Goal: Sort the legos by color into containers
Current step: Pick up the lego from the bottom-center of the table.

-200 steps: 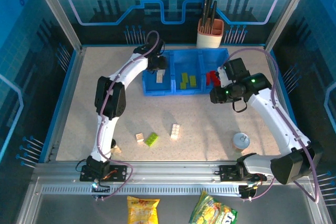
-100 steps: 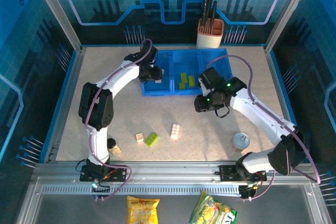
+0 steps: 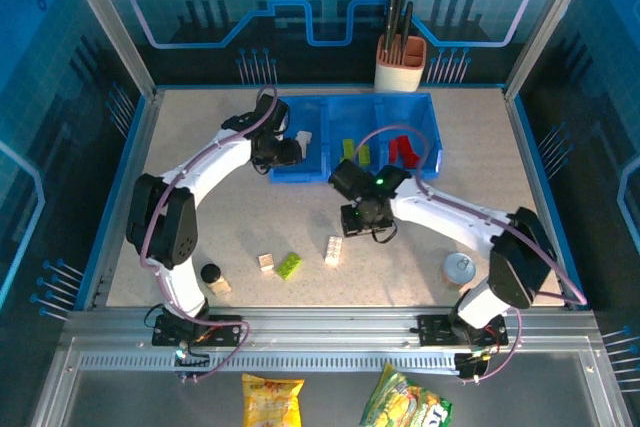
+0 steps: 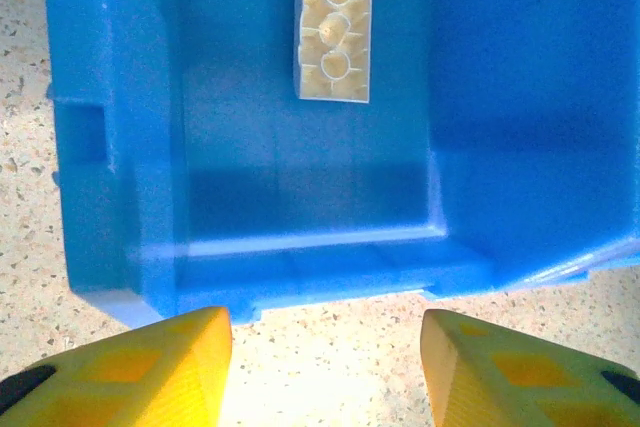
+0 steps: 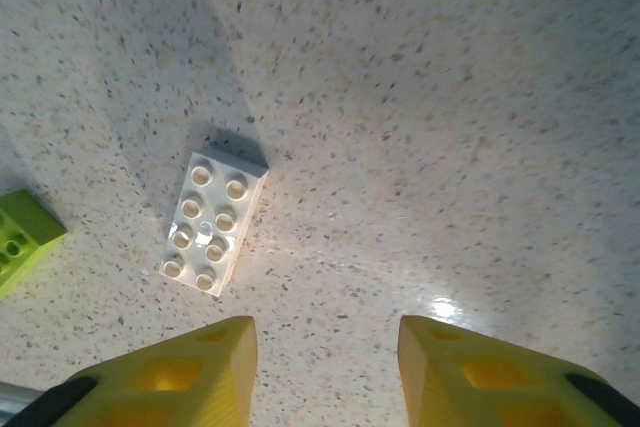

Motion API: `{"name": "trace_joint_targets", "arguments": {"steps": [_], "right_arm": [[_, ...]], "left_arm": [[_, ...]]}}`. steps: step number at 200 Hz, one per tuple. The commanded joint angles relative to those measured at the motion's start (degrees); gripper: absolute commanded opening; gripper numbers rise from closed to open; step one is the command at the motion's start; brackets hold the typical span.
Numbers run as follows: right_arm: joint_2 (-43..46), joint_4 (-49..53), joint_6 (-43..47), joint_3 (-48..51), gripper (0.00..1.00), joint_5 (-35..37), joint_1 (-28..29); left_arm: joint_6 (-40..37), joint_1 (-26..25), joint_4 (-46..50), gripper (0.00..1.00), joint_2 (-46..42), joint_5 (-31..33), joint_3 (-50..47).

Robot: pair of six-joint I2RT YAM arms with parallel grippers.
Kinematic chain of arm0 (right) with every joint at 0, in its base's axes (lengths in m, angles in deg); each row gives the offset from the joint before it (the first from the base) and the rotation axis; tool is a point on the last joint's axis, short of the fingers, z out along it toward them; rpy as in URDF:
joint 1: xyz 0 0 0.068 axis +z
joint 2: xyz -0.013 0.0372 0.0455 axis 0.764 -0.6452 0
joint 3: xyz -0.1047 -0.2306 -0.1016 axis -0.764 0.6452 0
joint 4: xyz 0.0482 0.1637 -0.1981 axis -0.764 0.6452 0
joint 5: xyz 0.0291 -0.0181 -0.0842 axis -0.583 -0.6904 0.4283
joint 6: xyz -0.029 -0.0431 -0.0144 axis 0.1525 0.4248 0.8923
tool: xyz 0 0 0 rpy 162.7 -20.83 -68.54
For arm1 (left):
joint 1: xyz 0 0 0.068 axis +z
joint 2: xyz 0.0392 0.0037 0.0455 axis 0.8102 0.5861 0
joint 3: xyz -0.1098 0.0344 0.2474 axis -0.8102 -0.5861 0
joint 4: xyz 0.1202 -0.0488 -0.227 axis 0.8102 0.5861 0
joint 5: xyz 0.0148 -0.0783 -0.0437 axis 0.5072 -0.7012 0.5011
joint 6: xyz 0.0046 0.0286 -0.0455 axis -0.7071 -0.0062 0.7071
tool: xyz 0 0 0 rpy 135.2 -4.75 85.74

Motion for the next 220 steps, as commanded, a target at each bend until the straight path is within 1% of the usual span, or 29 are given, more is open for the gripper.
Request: {"name": "trace_joint_targets", "arguments": {"steps": [1,52,85,121,175,220], "right_arm": [[-4.24,-0.97,-6.54,-2.43,0.44,1.62,3.0],[-12.41,-1.69,-11.25,-5.81,0.48,1.17,7.16],[-15.17,-3.0,-13.76,-5.77,0.51,0.07,7.71],[-16.91,-4.96,-15.0,-4.61,0.53,-1.36,7.71],[-19.15,-7.09,-15.1,-3.16,0.53,-3.29,6.66],[-20.58,-7.57,-15.03,-2.8,0.47,-3.83,6.5]], "left_arm": [[-0.55,0.38,-0.92,0.53,-4.64,-2.16,-1.07],[-2.44,0.55,0.46,0.53,-10.66,-1.4,-2.87],[-3.41,0.91,1.1,0.53,-12.98,-0.75,-4.46],[-3.74,1.24,1.29,0.53,-14.01,-0.51,-5.92],[-4.43,1.67,1.92,0.53,-14.69,0.06,-6.95],[-4.21,2.31,1.61,0.53,-16.09,0.39,-8.96]]}}
